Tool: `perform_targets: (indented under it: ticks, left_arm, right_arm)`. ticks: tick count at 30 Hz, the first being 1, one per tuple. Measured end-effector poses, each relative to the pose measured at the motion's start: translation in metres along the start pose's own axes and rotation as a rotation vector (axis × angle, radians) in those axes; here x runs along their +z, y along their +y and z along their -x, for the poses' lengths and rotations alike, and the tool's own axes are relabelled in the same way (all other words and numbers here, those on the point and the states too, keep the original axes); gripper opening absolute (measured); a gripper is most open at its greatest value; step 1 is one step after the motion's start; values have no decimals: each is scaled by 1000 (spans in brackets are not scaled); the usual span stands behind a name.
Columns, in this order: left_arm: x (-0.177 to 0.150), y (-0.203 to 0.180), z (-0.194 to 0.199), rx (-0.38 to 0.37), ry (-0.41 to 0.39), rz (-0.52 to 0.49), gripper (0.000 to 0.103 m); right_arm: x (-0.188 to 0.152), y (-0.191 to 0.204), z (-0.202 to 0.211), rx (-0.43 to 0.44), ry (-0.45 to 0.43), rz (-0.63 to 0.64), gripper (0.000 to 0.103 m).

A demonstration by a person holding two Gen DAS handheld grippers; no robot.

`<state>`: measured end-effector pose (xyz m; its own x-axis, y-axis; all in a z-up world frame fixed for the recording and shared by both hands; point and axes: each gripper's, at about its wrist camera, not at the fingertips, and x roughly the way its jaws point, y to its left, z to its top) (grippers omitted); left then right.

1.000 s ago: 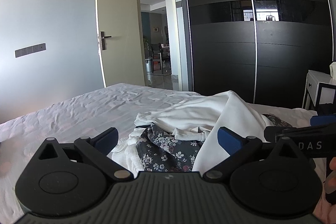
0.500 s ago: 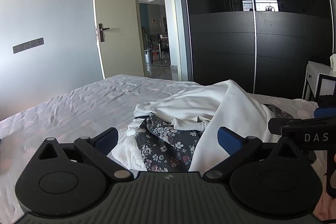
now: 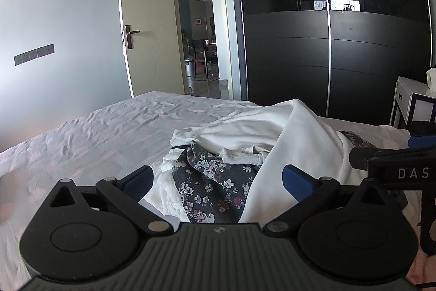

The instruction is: Fold clothes

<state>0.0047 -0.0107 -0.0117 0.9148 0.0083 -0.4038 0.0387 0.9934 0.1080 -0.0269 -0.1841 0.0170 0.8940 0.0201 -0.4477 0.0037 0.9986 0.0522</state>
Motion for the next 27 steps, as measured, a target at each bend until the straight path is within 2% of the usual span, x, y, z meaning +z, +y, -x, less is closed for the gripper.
perform_targets:
  ticks: [27]
  left_arm:
    - [-1,4,-5,6,40,11,103]
  right_arm:
    - [3,1,-13,28,32,-4,103]
